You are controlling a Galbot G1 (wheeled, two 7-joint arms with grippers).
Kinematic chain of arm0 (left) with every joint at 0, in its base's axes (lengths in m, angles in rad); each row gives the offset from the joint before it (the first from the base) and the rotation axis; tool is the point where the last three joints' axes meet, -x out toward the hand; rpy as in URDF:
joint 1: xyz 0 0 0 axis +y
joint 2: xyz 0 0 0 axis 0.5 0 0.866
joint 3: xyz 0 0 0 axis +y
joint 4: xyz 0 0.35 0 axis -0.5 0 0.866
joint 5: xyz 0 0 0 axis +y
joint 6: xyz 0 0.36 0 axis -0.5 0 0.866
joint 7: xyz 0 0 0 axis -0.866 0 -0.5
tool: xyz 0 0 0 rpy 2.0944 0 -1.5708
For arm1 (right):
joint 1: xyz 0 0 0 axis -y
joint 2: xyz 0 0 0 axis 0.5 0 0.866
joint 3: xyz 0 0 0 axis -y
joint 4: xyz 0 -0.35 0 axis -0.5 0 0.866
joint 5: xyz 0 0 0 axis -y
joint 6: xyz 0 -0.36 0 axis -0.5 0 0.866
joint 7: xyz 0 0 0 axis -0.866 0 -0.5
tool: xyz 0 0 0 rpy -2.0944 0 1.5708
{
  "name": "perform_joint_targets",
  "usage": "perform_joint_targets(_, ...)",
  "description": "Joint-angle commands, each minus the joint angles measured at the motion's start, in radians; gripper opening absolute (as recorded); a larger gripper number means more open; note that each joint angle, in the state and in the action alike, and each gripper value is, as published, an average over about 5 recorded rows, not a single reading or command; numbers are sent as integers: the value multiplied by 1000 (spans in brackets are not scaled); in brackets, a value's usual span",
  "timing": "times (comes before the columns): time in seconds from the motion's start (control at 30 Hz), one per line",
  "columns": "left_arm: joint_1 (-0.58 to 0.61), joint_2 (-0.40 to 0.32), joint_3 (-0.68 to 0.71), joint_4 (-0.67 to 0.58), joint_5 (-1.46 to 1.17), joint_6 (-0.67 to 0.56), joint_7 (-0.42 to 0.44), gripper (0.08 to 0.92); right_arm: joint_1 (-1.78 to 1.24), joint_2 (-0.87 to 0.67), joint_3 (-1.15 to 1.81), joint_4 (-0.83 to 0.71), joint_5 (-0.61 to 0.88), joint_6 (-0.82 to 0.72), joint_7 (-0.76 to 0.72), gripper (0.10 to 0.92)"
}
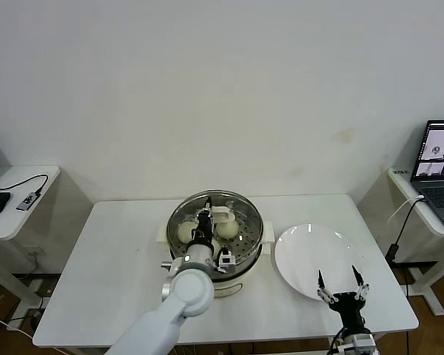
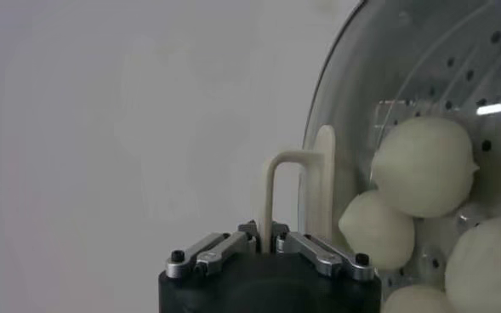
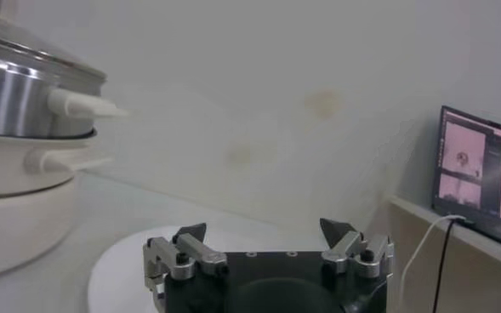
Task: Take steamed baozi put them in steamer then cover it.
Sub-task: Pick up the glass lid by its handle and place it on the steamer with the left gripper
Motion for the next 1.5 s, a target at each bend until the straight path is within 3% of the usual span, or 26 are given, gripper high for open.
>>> perform_joint_targets(0.03,8,-1,2,-17,5,0,6,152,1,1,-2,-1,0,0,-1,823)
perform_joint_targets(1.23,26,8,-6,-32,-2,-15,-2,155,0,7,-19,-3,-8,-1,-3,823)
perform_joint_targets(1.33,39,14,-9,-52,-13,-16,-9,201,0,8,-21,-1,-9,-2,-3,823)
perform_joint_targets(1.5,94,29,-34,-108,-44,-27,-46,348,-2,9,-24,-1,-11,-3,-3,823)
